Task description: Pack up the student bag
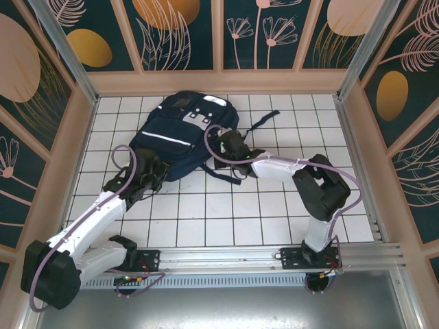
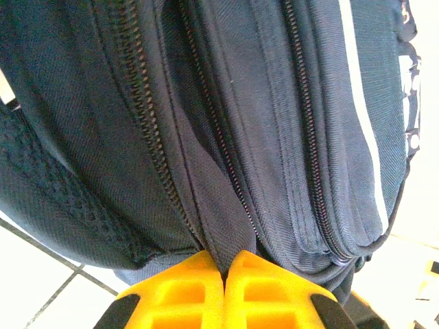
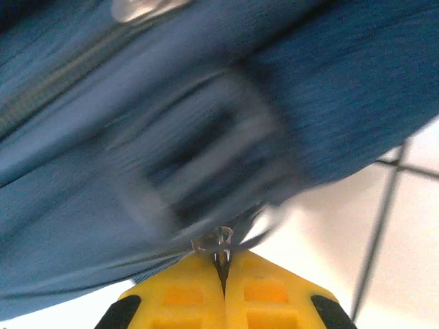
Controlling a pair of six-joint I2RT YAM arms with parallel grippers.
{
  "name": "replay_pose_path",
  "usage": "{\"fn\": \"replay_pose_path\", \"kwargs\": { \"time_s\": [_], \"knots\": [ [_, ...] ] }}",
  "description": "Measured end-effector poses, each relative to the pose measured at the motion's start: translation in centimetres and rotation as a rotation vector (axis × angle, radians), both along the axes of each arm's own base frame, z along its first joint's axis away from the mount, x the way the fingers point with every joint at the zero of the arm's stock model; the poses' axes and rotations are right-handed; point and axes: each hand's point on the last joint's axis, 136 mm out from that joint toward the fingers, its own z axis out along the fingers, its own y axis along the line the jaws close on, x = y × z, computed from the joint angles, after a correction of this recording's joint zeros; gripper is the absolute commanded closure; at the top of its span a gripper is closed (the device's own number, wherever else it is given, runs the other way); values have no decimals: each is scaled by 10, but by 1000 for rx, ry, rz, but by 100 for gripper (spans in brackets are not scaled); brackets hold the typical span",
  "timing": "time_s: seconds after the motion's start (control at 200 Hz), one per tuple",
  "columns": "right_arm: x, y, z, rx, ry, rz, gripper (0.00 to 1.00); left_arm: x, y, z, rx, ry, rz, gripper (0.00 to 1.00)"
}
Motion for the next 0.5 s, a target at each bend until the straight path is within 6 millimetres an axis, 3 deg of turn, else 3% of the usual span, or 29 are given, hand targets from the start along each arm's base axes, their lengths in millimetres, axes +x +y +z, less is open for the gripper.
{"fn": "replay_pose_path", "kwargs": {
  "time_s": [0.08, 0.255, 0.5],
  "knots": [
    [12, -7, 3, 23, 1, -11, 100, -1, -4, 7, -2, -4, -29, 100],
    [26, -4, 2, 52, 27, 0, 100, 1, -11, 14, -14, -21, -71, 100],
    [45, -28, 1, 37, 25, -69, 98, 11, -48, 5, -87, -30, -207, 100]
  ]
}}
